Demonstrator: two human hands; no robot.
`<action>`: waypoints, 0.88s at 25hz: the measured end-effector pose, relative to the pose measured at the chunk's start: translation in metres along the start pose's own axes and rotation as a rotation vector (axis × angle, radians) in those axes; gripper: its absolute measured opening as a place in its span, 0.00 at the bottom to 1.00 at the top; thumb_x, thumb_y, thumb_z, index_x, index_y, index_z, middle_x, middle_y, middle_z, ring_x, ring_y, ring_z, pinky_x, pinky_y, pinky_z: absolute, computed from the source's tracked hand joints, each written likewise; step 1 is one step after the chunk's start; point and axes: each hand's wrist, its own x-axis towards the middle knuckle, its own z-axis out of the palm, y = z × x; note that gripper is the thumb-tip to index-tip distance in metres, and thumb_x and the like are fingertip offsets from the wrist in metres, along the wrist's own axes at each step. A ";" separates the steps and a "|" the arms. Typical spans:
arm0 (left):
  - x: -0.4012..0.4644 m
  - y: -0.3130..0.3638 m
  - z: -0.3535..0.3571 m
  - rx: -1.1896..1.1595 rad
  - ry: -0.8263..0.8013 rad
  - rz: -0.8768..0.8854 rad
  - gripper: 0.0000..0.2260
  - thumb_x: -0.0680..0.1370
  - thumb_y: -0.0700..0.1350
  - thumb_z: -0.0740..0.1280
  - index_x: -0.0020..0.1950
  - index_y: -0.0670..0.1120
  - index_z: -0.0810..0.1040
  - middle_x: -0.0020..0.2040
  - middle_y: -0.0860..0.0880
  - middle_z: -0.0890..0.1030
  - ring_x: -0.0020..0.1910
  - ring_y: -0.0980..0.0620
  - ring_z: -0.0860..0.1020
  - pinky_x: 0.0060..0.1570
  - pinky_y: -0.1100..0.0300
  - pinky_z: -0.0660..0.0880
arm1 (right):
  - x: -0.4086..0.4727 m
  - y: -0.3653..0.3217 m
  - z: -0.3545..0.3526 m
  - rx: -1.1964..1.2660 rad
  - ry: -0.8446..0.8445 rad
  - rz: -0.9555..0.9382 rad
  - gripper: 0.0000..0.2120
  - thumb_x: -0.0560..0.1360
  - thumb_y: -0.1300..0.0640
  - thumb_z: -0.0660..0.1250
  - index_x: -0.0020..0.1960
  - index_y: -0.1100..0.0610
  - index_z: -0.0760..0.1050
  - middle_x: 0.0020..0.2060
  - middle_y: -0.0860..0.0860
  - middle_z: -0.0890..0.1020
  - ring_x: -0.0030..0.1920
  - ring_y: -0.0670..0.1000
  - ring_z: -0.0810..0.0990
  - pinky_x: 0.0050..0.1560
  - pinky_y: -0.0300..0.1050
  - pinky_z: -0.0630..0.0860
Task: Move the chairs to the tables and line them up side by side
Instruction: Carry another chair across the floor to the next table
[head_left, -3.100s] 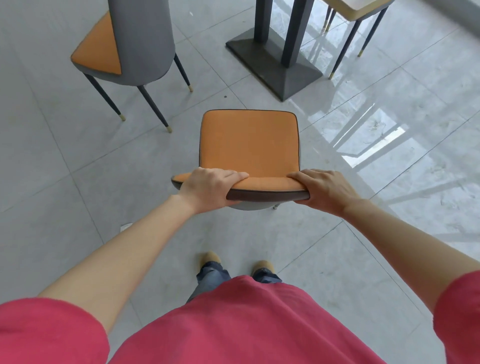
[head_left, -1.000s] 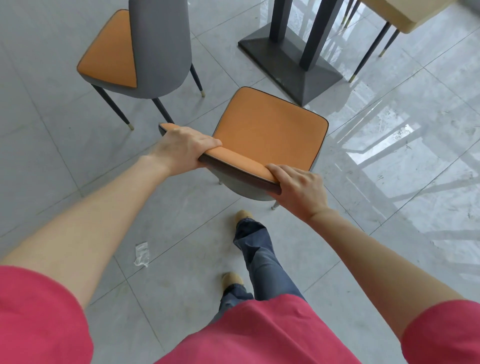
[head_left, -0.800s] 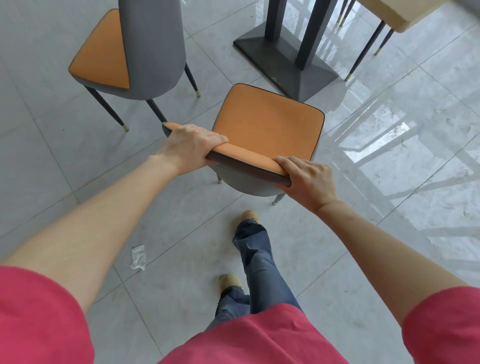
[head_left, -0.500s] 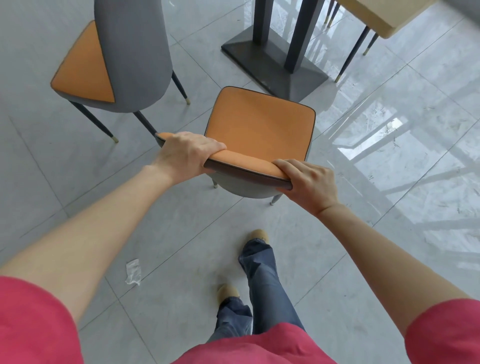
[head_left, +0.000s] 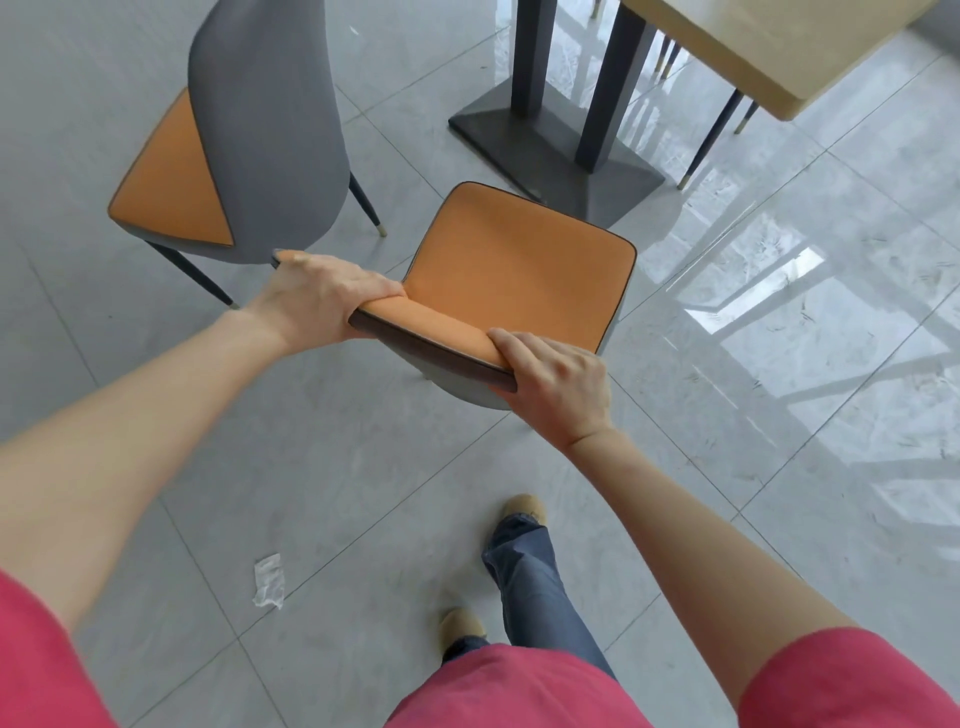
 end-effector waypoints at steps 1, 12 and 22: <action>-0.001 -0.001 0.002 -0.004 -0.003 0.002 0.09 0.68 0.42 0.68 0.46 0.43 0.83 0.36 0.43 0.85 0.33 0.44 0.83 0.27 0.55 0.77 | 0.001 0.001 0.004 0.014 0.000 -0.006 0.13 0.70 0.52 0.62 0.42 0.57 0.83 0.33 0.48 0.85 0.30 0.49 0.83 0.23 0.36 0.73; 0.126 -0.091 0.044 -0.081 -0.108 -0.250 0.15 0.71 0.42 0.72 0.57 0.47 0.79 0.52 0.45 0.83 0.52 0.41 0.78 0.52 0.48 0.73 | 0.104 0.100 0.067 -0.078 -0.095 0.089 0.13 0.62 0.55 0.76 0.45 0.55 0.83 0.31 0.49 0.84 0.29 0.51 0.82 0.21 0.37 0.71; 0.232 -0.172 0.067 -0.032 -0.013 -0.139 0.16 0.65 0.36 0.76 0.51 0.40 0.81 0.46 0.40 0.84 0.44 0.38 0.82 0.49 0.43 0.76 | 0.197 0.178 0.114 -0.071 -0.115 0.129 0.10 0.66 0.54 0.68 0.45 0.55 0.82 0.32 0.48 0.84 0.28 0.51 0.82 0.20 0.37 0.71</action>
